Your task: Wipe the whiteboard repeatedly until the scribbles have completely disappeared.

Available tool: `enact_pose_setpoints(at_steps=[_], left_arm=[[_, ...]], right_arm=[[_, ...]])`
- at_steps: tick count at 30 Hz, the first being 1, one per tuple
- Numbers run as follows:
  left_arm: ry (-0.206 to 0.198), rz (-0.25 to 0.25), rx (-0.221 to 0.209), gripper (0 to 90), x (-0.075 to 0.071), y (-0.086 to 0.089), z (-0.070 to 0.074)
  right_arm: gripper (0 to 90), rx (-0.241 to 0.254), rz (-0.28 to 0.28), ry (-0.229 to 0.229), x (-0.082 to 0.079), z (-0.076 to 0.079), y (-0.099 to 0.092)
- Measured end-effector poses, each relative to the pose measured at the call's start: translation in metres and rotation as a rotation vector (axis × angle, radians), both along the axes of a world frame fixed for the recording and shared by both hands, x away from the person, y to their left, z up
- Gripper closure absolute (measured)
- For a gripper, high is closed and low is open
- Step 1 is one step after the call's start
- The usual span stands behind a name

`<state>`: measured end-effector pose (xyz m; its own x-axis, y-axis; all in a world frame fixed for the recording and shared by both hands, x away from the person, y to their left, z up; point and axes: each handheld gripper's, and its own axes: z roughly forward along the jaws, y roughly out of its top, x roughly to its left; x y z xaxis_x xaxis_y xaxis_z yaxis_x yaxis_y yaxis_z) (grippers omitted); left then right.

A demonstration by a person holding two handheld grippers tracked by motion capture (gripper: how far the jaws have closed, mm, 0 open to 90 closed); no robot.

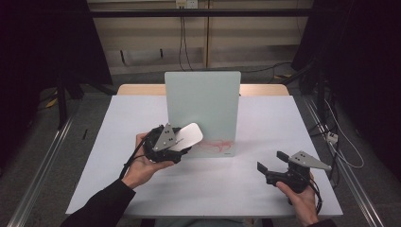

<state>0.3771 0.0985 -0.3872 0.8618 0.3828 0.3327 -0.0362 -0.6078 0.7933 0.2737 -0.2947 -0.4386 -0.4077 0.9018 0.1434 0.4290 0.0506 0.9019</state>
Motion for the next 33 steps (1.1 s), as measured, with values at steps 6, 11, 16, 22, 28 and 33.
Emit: enact_pose_setpoints(at_steps=[6,11,16,22,28,33], left_arm=[[-0.089,-0.041,0.112,31.1,-0.003,-0.015,-0.012],[-0.116,-0.047,0.151,31.1,-0.003,-0.019,-0.018],[-0.114,-0.058,0.155,31.1,-0.002,-0.021,-0.021],[-0.102,-0.085,0.172,31.1,-0.003,-0.026,-0.028],[-0.084,-0.112,0.198,31.1,-0.006,-0.035,-0.036],[-0.062,-0.136,0.210,31.1,-0.007,-0.040,-0.041]], right_arm=[[9.4,0.012,0.000,0.003,0.000,0.000,-0.001],[9.4,0.013,0.002,0.002,0.000,0.000,-0.001],[9.5,0.030,0.000,0.009,0.000,0.000,-0.002],[9.5,0.029,0.009,0.008,0.000,-0.001,-0.001],[9.4,0.032,0.007,0.009,0.000,-0.001,-0.001],[9.4,0.034,0.006,0.009,0.000,0.000,-0.001]])
